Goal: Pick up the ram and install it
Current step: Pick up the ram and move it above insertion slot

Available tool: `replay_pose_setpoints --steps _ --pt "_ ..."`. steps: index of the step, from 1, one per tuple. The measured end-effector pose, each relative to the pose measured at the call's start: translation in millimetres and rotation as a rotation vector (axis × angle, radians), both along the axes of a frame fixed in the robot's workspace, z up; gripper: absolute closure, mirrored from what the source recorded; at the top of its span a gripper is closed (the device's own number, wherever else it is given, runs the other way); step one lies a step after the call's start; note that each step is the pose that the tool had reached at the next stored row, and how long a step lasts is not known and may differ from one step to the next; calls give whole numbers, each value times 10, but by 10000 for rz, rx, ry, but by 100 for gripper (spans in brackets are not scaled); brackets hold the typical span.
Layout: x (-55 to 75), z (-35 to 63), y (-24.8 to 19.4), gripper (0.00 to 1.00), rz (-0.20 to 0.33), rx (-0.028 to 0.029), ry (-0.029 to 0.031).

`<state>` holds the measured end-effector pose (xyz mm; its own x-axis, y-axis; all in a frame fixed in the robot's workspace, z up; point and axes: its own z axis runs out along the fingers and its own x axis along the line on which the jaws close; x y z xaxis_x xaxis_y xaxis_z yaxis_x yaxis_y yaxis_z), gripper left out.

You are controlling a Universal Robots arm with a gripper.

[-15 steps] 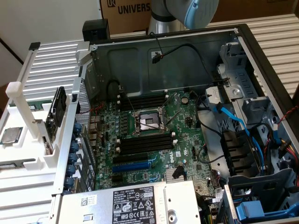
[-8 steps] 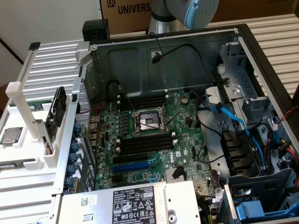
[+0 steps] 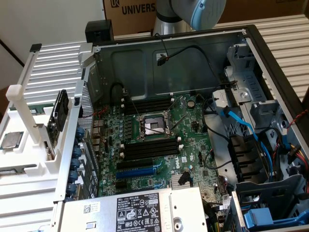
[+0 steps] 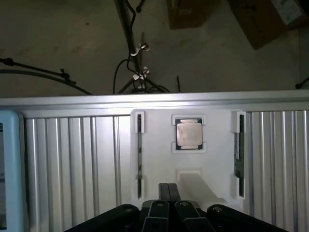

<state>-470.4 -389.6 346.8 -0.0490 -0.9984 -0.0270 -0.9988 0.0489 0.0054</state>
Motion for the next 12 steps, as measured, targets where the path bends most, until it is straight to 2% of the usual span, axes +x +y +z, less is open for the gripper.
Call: replay_pose_setpoints --steps 4,5,8,12 --pt "-2 -92 -5 90 1 0 0" --pt "-3 -109 -23 90 3 0 3" --pt "-4 -165 -116 90 16 25 0" --pt "-6 -255 -125 90 30 20 1"
